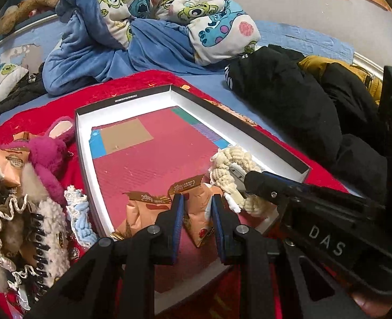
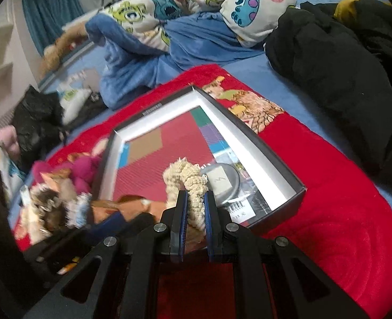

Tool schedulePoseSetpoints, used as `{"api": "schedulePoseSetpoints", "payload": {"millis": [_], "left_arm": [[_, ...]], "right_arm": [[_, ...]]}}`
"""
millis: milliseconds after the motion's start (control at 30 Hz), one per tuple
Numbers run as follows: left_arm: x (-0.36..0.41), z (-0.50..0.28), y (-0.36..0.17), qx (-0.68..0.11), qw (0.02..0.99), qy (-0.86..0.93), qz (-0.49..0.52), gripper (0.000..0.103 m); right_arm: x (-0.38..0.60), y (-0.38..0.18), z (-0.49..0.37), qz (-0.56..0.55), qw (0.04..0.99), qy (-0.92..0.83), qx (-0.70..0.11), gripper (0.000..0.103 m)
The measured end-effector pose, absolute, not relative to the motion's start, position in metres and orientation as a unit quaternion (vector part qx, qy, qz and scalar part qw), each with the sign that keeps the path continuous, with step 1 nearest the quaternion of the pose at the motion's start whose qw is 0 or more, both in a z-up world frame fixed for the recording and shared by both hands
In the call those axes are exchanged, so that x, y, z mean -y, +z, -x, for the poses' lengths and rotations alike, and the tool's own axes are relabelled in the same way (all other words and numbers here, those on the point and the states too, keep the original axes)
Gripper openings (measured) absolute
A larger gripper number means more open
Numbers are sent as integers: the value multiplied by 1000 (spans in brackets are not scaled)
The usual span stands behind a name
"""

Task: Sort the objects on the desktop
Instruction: 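Open both grippers to drop the packet and scrunchie onto the red tray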

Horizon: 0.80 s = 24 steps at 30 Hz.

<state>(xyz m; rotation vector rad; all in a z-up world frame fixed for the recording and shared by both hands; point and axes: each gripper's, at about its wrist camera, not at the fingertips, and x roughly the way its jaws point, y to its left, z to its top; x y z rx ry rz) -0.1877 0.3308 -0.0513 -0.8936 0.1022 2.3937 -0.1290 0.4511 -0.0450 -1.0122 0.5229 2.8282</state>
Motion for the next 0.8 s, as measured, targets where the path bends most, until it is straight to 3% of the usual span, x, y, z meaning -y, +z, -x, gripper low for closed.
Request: {"api": "schedulePoseSetpoints", "payload": {"millis": [200, 467, 600, 700, 800], "left_arm": [[-333, 185, -52, -50, 284, 900, 327, 22], [-330, 185, -52, -41, 280, 903, 323, 24], [-329, 185, -51, -38, 278, 904, 323, 34], [-331, 181, -49, -49, 273, 908, 315, 46], [-334, 173, -45, -66, 273, 913, 296, 73]], "right_arm": [[-451, -46, 128, 329, 50, 929, -163, 12], [-459, -47, 126, 319, 36, 923, -211, 13], [-455, -46, 127, 318, 33, 925, -205, 17], [-453, -45, 127, 317, 37, 926, -202, 17], [-455, -42, 124, 309, 46, 929, -198, 25]]}}
